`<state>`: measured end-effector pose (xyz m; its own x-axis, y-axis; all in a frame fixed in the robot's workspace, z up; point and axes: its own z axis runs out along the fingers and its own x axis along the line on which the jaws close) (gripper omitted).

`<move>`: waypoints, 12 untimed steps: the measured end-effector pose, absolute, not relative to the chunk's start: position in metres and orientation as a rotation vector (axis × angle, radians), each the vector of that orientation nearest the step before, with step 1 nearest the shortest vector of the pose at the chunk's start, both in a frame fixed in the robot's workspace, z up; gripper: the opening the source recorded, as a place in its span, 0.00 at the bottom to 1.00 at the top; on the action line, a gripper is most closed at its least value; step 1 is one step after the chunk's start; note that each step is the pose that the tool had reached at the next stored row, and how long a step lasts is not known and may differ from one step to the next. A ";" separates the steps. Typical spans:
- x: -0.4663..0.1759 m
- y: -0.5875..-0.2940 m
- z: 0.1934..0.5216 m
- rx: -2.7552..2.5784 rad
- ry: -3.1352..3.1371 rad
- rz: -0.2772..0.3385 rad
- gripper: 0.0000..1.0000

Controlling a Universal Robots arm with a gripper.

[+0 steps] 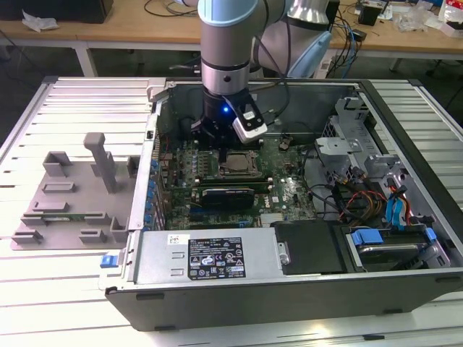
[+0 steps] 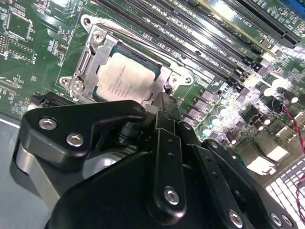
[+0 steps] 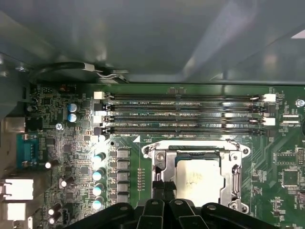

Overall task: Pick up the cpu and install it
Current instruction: 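Close the cpu cover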

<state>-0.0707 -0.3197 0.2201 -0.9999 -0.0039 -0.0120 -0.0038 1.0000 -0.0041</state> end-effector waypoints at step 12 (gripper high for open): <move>-0.068 -0.320 0.228 -0.006 3.130 -0.007 0.11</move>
<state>-0.0683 -0.3197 0.2276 -0.9999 -0.0040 -0.0119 -0.0039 1.0000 -0.0043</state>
